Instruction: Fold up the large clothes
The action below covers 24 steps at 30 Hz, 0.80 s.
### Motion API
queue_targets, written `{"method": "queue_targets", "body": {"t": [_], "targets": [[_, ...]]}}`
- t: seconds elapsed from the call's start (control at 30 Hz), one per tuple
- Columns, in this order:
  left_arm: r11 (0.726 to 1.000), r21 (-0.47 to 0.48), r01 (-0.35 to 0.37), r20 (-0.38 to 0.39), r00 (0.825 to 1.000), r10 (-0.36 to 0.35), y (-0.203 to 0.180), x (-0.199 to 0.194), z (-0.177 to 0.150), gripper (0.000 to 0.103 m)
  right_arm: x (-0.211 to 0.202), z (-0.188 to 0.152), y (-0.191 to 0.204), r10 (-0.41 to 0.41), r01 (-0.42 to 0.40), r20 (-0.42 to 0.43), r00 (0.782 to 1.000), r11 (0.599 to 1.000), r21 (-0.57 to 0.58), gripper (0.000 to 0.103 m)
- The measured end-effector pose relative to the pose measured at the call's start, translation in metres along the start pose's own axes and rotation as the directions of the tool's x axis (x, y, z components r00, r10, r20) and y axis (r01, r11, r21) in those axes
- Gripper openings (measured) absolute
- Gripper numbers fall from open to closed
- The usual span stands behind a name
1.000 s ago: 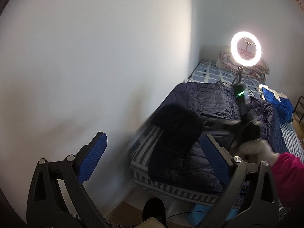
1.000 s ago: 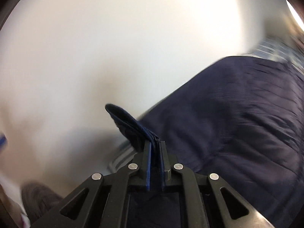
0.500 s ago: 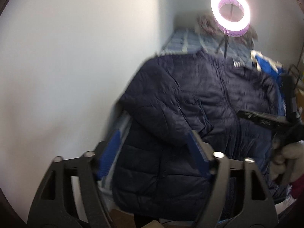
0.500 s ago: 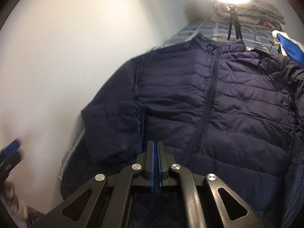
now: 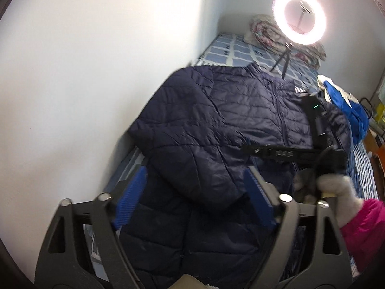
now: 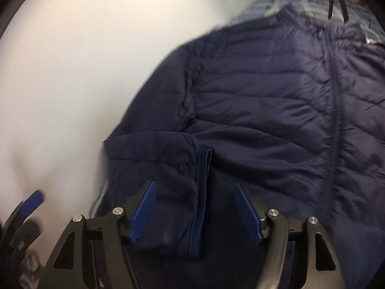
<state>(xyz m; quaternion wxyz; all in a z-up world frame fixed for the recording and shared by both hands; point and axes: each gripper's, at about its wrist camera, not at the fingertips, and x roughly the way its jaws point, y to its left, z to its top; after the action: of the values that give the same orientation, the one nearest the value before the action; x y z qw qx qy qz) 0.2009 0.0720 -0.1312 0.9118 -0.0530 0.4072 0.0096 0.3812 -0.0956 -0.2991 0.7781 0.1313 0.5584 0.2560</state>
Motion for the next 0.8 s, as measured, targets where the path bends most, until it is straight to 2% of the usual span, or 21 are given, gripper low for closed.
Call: {"method": "queue_targets", "body": {"t": [0.07,0.1,0.13,0.17,0.2,0.3,0.43,0.53,0.63,0.73,0.8], "targets": [[1.000,-0.008,0.002,-0.004,1.000,-0.002,0.004,0.001,0.002,0.088,0.012,0.002,0.002,0.006,-0.006,-0.020,1.000,1.000,-0.005,0.056],[1.000,-0.005,-0.002,-0.005,1.000,0.002,0.005,0.002,0.003,0.088,0.018,0.003,0.006,0.001,-0.002,-0.039,0.999,1.000,-0.023,0.033],[1.000,-0.003,-0.009,-0.002,1.000,0.009,0.005,0.002,0.004,0.088,0.020,0.004,0.006,-0.005,0.004,-0.044,0.999,0.999,-0.034,0.021],[1.000,0.001,-0.014,0.003,1.000,0.014,0.005,0.002,0.004,0.088,0.019,0.005,0.010,-0.007,0.005,-0.039,0.999,0.999,-0.052,0.017],[1.000,0.008,-0.019,0.007,1.000,0.019,0.004,0.001,0.005,0.088,0.016,0.005,0.013,-0.004,0.002,-0.027,1.000,0.997,-0.073,0.006],[0.999,0.037,-0.039,0.032,0.999,0.038,-0.001,-0.002,0.007,0.088,-0.004,0.006,0.019,-0.020,0.023,0.032,0.999,0.992,-0.123,0.005],[0.997,0.070,-0.031,0.045,0.999,0.028,-0.005,-0.001,0.010,0.088,-0.035,0.013,0.014,-0.037,0.049,0.101,0.994,0.992,-0.120,0.004],[0.996,0.085,-0.033,0.061,0.998,0.028,-0.004,0.002,0.016,0.088,-0.071,0.020,0.001,-0.076,0.096,0.184,0.980,0.990,-0.105,0.004],[0.996,0.091,-0.007,0.078,0.997,-0.001,-0.003,0.010,0.022,0.088,-0.108,0.029,-0.023,-0.134,0.153,0.260,0.956,0.987,-0.054,0.004],[0.994,0.105,0.031,0.080,0.996,-0.040,-0.009,0.021,0.030,0.088,-0.142,0.030,-0.054,-0.243,0.257,0.325,0.914,0.966,0.002,0.004],[0.989,0.145,0.033,0.081,0.996,-0.045,-0.018,0.031,0.036,0.088,-0.156,0.031,-0.074,-0.287,0.290,0.340,0.896,0.956,0.041,0.004]]}}
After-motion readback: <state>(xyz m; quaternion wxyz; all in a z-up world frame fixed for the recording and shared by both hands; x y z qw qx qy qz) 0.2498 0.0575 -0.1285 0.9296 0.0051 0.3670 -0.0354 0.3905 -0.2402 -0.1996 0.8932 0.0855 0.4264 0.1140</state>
